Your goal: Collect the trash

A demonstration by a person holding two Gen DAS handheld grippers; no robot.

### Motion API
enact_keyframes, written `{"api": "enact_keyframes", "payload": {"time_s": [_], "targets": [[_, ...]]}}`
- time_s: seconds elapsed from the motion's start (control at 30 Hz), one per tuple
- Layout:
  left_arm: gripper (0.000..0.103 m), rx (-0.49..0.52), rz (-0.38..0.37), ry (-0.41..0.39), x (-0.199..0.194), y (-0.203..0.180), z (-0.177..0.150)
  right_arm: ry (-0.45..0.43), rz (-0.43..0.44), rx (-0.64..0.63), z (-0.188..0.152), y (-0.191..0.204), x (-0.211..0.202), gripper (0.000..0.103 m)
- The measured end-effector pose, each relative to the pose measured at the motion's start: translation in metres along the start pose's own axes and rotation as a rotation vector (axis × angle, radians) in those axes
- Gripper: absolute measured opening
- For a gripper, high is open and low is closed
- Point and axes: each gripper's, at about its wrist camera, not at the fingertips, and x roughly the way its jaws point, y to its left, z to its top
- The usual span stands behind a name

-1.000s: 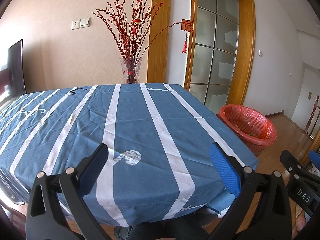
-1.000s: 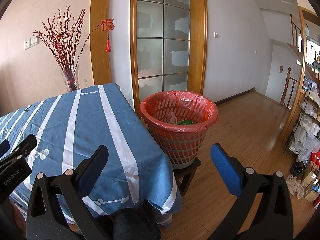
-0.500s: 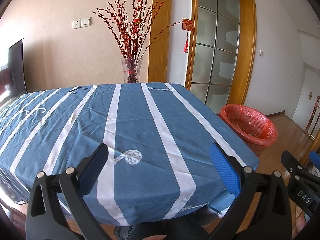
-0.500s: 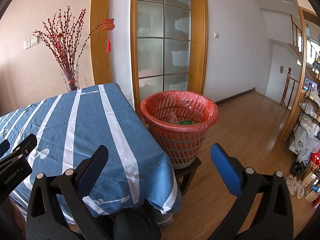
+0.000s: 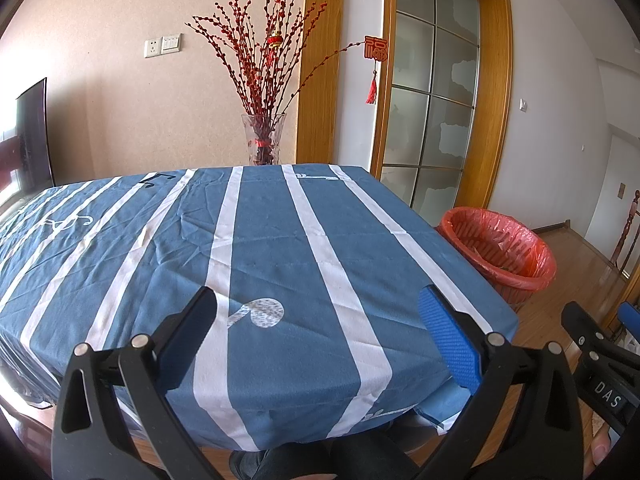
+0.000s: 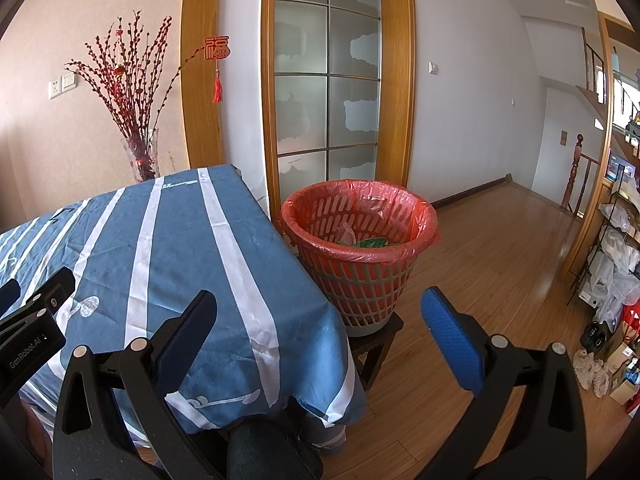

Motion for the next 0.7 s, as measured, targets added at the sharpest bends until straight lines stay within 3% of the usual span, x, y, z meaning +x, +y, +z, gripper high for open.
{"api": "enact_keyframes", "payload": {"time_s": [0.7], "targets": [[0.099, -0.001, 0.000, 0.003, 0.0000, -0.0001, -0.0008, 0.002, 0.001, 0.001, -0.0026, 0.0019, -0.0008, 0.101]]}}
